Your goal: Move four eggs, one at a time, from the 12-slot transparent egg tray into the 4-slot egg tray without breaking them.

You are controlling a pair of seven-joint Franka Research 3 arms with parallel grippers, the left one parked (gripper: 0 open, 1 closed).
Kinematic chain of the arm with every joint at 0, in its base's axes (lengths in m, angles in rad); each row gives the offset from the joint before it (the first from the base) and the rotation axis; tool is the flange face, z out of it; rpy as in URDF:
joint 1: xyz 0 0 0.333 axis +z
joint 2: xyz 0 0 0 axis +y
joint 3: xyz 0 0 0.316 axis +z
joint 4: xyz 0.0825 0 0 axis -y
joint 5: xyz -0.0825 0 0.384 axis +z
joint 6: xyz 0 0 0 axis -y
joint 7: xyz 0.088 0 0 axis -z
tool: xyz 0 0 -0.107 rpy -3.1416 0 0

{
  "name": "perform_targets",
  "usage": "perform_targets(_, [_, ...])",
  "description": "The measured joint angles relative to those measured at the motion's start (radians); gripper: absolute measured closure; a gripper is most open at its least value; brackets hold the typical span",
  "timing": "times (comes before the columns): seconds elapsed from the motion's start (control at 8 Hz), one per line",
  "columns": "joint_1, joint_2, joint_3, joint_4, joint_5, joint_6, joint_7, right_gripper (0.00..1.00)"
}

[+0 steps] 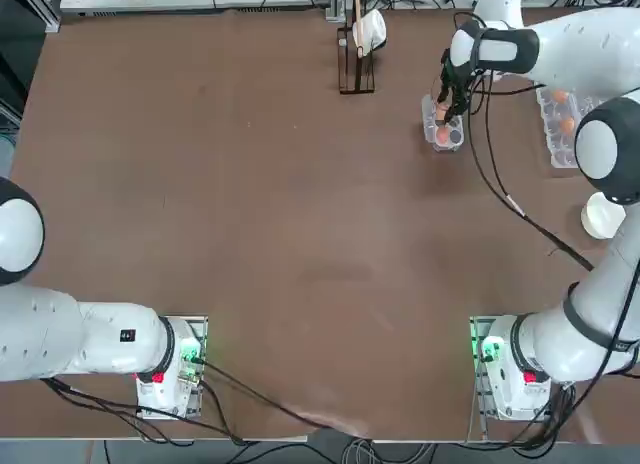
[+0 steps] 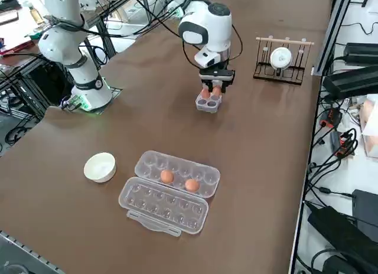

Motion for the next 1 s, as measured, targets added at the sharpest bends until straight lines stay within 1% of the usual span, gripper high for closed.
perform_targets(0.5, [0.000,0.000,-0.003,-0.011,-0.005,-0.001,0.000,0.43])
perform_targets(0.75, [0.000,0.000,-0.004,-0.012,-0.005,-0.001,0.000,0.39])
perform_targets(0.88, [0.000,0.000,-0.005,-0.012,-0.005,-0.001,0.000,0.33])
perform_targets(1.0, [0.000,-0.001,-0.007,-0.012,-0.005,-0.001,0.000,0.18])
